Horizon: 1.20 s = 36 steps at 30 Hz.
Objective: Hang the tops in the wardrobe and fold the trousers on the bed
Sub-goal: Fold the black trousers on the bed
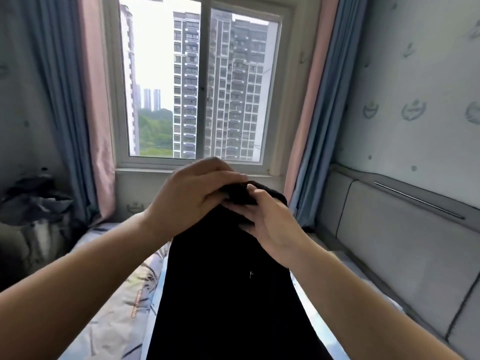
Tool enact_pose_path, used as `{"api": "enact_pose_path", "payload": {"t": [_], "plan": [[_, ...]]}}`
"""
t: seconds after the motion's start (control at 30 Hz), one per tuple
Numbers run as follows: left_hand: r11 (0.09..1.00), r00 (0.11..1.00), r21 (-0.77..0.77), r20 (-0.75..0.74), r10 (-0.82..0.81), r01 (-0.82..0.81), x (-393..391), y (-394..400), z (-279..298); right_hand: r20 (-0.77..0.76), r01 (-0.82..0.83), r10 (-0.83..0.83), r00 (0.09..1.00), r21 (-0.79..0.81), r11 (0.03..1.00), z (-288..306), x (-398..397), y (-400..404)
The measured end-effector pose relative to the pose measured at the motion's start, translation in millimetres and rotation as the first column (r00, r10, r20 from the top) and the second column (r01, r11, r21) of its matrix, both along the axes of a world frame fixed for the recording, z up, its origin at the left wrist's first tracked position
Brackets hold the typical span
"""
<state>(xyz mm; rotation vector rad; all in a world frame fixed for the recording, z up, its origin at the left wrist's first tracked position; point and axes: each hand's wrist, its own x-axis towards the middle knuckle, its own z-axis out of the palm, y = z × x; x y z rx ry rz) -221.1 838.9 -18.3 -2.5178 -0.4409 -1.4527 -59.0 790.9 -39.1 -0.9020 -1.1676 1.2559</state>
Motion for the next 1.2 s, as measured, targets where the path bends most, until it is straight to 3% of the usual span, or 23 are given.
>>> {"api": "enact_pose_path", "payload": {"t": [0.07,0.13,0.2,0.27,0.3,0.37,0.47,0.6,0.63,0.77,0.93,0.97,1.0,1.07,1.1,1.2], "plan": [[0.998,0.996,-0.053,0.083,0.042,-0.038,19.7,26.2,16.3,0.188,-0.037,0.029,0.982,0.040,0.999,5.4,23.7,16.7],[0.984,0.985,-0.150,0.128,0.115,-0.095,40.4,51.1,25.7,0.457,0.010,-0.116,0.882,0.227,0.974,-1.9,51.6,32.9],[0.962,0.964,-0.235,0.189,0.185,-0.139,55.6,70.9,28.8,0.630,0.111,-0.448,0.634,0.499,0.859,-18.9,80.9,47.8],[0.955,0.939,-0.257,0.264,0.218,-0.150,66.4,87.5,33.3,0.603,0.153,-0.680,0.417,0.691,0.707,-35.9,111.4,66.5],[0.956,0.928,-0.246,0.293,0.229,-0.159,69.7,93.8,36.3,0.607,0.160,-0.716,0.345,0.714,0.682,-44.3,125.2,76.2],[0.957,0.905,-0.210,0.337,0.261,-0.197,74.6,104.6,43.6,0.695,0.189,-0.655,0.297,0.630,0.753,-60.7,150.2,97.0],[0.949,0.883,-0.176,0.354,0.309,-0.262,72.9,113.5,54.9,0.782,0.232,-0.442,0.440,0.376,0.897,-84.1,165.3,126.5],[0.936,0.855,-0.164,0.381,0.351,-0.312,59.7,119.0,72.0,0.954,0.089,-0.241,0.180,0.228,0.970,-110.4,166.7,162.0],[0.933,0.842,-0.167,0.403,0.358,-0.317,55.3,119.2,76.2,0.968,0.077,-0.195,0.158,0.185,0.980,-114.6,166.2,169.5],[0.921,0.811,-0.158,0.436,0.389,-0.357,36.7,116.5,94.7,0.980,0.047,-0.119,0.157,0.113,0.993,-131.1,154.3,191.6],[0.885,0.778,-0.127,0.431,0.456,-0.449,2.5,114.7,110.4,0.966,0.112,-0.175,0.190,0.156,0.981,-129.3,137.2,211.7],[0.879,0.773,-0.128,0.429,0.467,-0.460,-5.5,115.1,110.9,0.942,0.156,-0.216,0.256,0.180,0.971,-123.8,138.6,216.6],[0.870,0.765,-0.130,0.427,0.482,-0.475,-15.1,115.0,111.0,0.880,0.201,-0.257,0.399,0.190,0.961,-115.7,140.4,222.5],[0.841,0.732,-0.136,0.434,0.526,-0.524,-35.0,114.7,109.6,0.596,0.277,-0.295,0.746,0.125,0.953,-88.5,147.5,234.1],[0.827,0.711,-0.142,0.445,0.545,-0.544,-45.2,114.2,107.9,0.435,0.310,-0.321,0.842,0.098,0.946,-72.4,152.6,240.3],[0.789,0.660,-0.174,0.459,0.595,-0.589,-68.9,114.1,101.8,0.197,0.353,-0.372,0.907,0.124,0.927,-21.3,166.6,252.5]]}}
